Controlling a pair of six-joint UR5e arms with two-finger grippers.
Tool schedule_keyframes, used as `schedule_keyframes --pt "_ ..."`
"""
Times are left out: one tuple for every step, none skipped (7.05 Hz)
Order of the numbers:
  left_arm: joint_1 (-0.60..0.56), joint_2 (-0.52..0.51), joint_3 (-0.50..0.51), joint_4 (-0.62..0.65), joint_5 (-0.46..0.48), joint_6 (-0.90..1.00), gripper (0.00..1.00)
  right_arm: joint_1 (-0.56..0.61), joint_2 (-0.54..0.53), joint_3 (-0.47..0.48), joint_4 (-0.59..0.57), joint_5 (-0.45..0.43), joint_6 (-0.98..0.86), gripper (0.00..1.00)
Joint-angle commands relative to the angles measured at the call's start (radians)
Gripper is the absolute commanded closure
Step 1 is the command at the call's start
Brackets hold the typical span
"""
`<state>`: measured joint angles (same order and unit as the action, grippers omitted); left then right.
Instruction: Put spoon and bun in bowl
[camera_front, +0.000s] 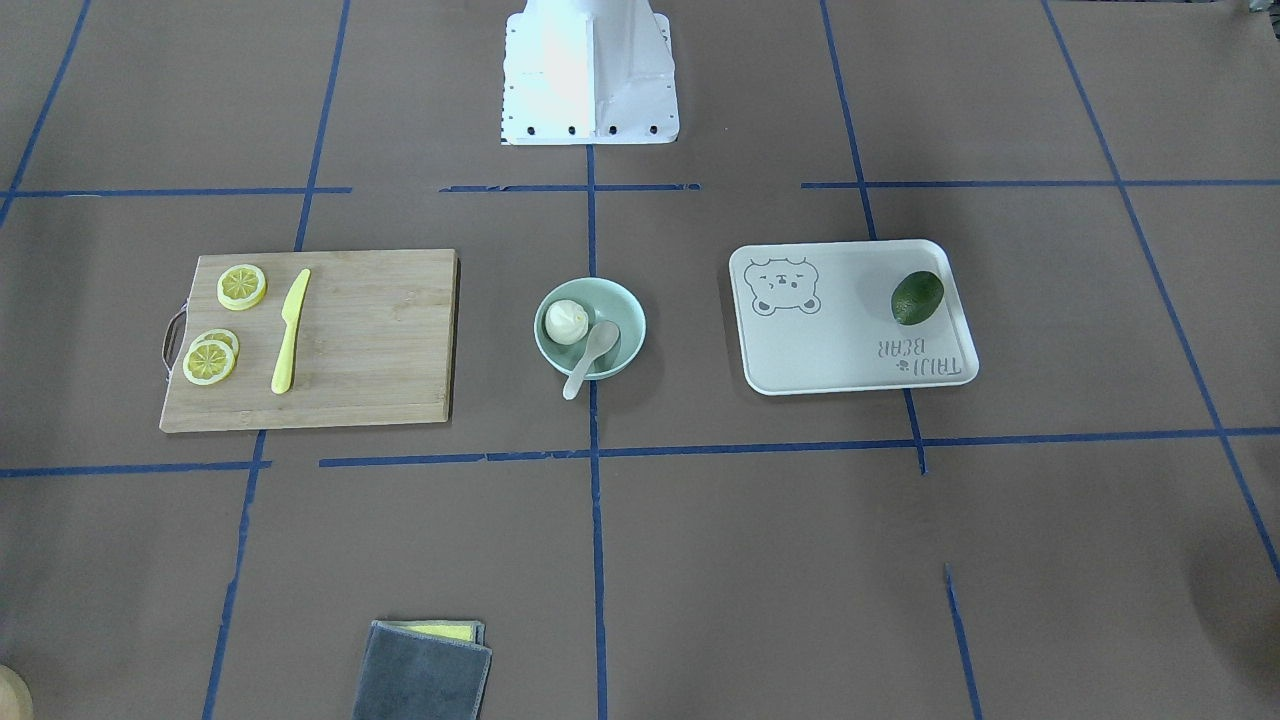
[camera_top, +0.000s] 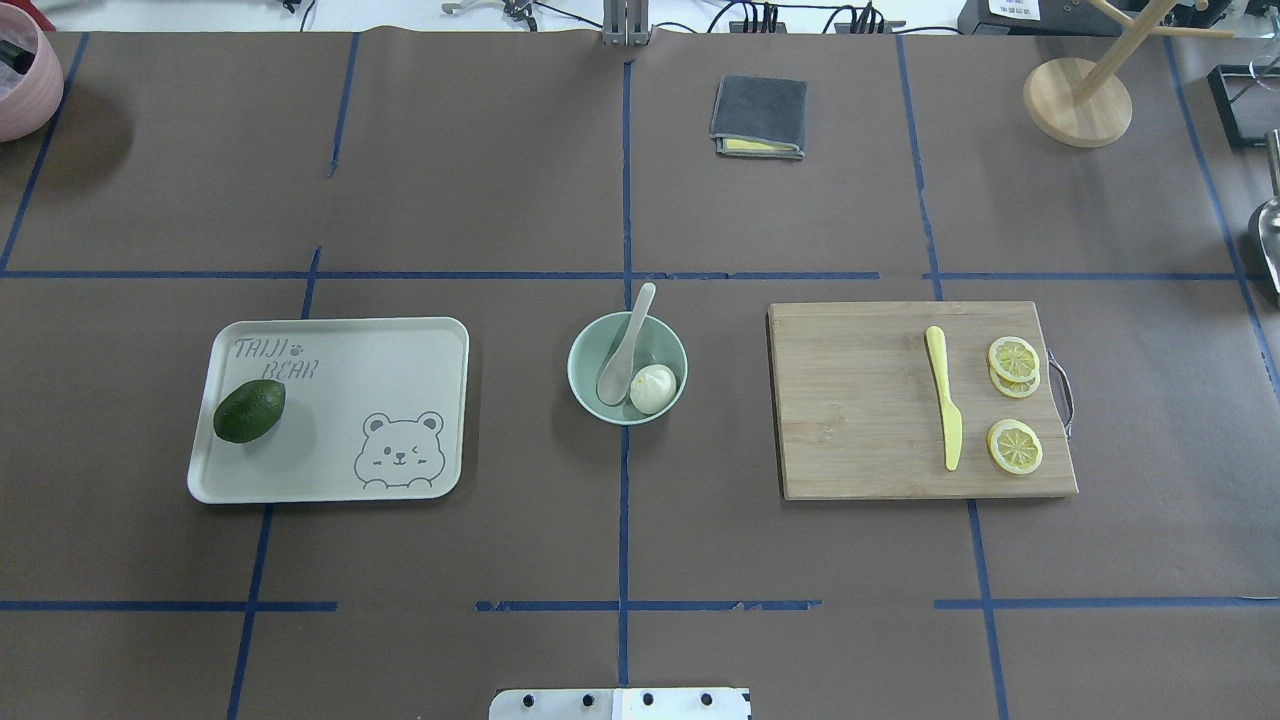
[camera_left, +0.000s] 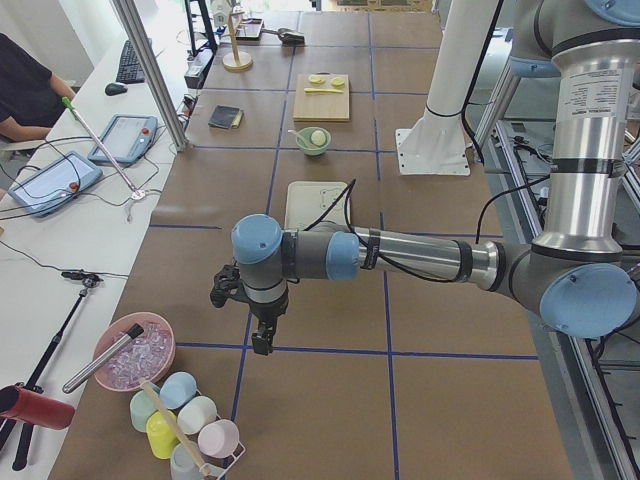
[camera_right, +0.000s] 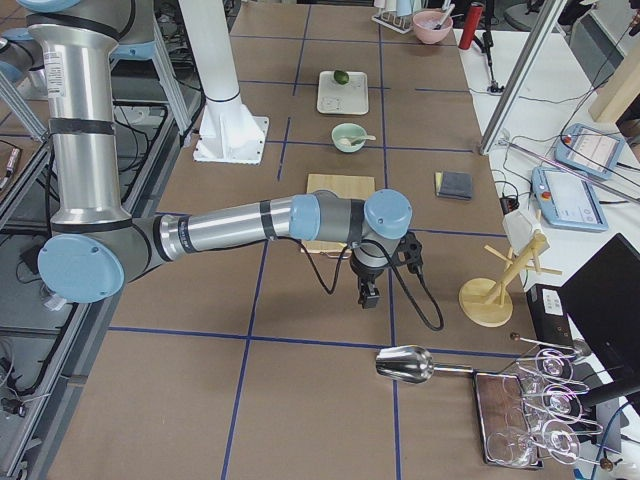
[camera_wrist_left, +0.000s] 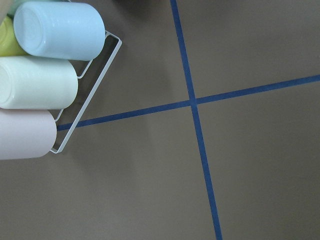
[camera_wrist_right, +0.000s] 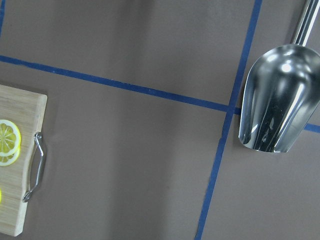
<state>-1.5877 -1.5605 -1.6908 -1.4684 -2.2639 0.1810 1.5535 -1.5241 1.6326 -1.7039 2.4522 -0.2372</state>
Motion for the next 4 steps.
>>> schedule_keyframes --pt "0.0 0.013 0.0 0.005 -0.005 -0.001 0.0 0.003 -0.004 -0.069 0.131 0.002 0.024 0.0" --pt "0.0 0.014 0.0 0.011 -0.006 -0.011 0.0 0.003 -0.007 -0.071 0.135 0.004 0.079 0.0" --pt "0.0 0.046 0.002 0.003 -0.028 -0.012 0.0 0.003 -0.007 -0.07 0.138 -0.001 0.088 0.0" --pt "-0.002 0.049 0.0 0.003 -0.028 -0.014 0.0 0.003 -0.005 -0.068 0.138 -0.001 0.088 0.0"
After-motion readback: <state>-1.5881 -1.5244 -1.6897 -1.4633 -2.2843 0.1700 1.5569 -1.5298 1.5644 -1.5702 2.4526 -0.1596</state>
